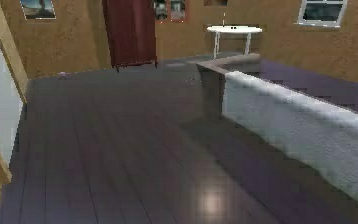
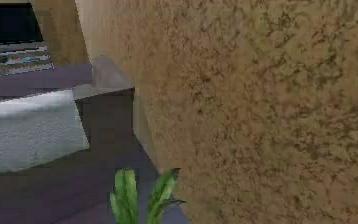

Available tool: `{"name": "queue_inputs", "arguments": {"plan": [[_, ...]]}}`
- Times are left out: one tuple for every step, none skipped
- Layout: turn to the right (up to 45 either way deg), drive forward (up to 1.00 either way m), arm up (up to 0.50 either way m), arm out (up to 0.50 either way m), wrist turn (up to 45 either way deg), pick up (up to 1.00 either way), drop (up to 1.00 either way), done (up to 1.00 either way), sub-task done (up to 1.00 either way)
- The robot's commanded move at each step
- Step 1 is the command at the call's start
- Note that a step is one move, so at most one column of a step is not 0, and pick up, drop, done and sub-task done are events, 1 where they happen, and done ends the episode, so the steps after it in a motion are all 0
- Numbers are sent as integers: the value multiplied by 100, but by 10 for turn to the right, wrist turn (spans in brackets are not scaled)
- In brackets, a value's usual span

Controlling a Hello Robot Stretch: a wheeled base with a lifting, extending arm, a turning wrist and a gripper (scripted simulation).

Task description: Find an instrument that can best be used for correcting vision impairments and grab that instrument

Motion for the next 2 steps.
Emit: {"name": "queue_inputs", "arguments": {"plan": [[-450, 0, 0, 0, 0, 0, 0, 0, 0], [-180, 0, 0, 0, 0, 0, 0, 0, 0]]}}
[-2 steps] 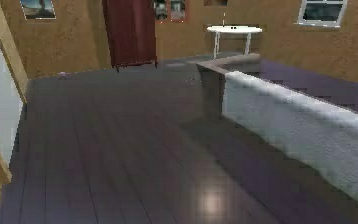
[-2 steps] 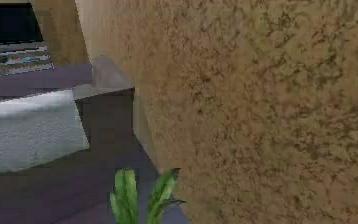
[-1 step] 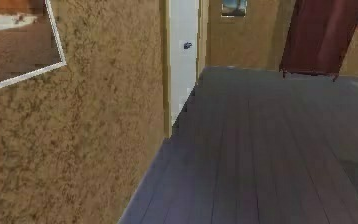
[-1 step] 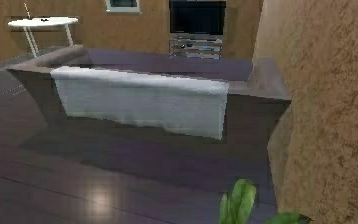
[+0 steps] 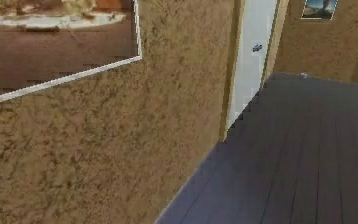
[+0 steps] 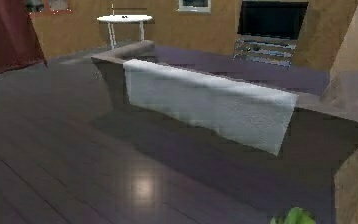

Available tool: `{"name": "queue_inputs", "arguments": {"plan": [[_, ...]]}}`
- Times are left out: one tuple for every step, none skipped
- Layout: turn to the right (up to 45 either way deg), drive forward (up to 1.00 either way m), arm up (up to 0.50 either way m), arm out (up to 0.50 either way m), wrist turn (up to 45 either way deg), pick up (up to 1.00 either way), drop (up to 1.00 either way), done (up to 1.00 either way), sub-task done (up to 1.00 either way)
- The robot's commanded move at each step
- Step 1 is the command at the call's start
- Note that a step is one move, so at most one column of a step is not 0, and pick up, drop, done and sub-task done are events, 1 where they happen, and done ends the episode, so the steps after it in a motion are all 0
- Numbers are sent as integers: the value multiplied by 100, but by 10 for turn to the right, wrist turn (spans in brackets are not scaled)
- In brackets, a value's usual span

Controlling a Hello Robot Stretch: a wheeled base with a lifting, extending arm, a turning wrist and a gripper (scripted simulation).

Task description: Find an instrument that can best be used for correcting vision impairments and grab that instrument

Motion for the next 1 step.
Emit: {"name": "queue_inputs", "arguments": {"plan": [[0, 25, 0, 0, 0, 0, 0, 0, 0]]}}
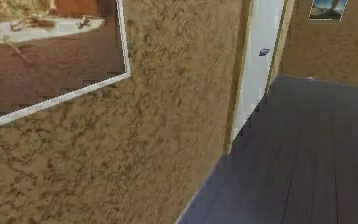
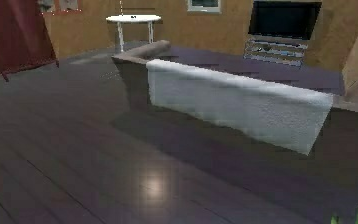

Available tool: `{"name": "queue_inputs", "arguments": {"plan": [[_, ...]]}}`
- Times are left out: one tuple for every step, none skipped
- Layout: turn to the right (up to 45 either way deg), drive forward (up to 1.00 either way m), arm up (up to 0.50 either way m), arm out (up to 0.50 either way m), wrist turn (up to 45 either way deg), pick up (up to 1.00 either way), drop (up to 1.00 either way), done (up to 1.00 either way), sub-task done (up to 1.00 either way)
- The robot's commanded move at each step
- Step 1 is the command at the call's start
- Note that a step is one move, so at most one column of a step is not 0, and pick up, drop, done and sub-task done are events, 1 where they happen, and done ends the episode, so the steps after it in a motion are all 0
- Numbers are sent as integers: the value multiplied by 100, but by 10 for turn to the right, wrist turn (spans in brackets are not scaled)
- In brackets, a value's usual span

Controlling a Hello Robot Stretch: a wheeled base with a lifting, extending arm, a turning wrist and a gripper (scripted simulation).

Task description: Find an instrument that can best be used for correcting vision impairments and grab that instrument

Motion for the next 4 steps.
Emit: {"name": "queue_inputs", "arguments": {"plan": [[450, 0, 0, 0, 0, 0, 0, 0, 0], [120, 0, 0, 0, 0, 0, 0, 0, 0], [0, 100, 0, 0, 0, 0, 0, 0, 0], [30, 0, 0, 0, 0, 0, 0, 0, 0]]}}
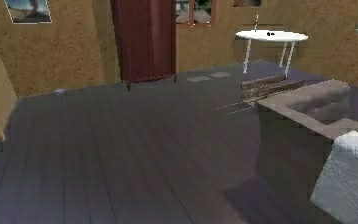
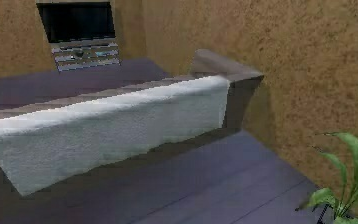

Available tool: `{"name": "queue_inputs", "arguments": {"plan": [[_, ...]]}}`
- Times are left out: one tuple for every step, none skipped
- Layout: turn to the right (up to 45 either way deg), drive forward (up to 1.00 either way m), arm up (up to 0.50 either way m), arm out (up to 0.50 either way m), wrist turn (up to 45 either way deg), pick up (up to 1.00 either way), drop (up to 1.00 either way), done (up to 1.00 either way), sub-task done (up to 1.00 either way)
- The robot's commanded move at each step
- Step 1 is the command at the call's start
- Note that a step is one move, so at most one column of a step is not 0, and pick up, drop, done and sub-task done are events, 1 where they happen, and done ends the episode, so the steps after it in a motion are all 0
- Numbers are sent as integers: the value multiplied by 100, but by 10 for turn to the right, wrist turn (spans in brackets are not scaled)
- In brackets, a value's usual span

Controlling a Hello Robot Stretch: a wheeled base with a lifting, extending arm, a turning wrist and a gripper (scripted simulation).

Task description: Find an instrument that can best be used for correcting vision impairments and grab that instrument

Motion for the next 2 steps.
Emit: {"name": "queue_inputs", "arguments": {"plan": [[0, 100, 0, 0, 0, 0, 0, 0, 0], [0, 100, 0, 0, 0, 0, 0, 0, 0]]}}
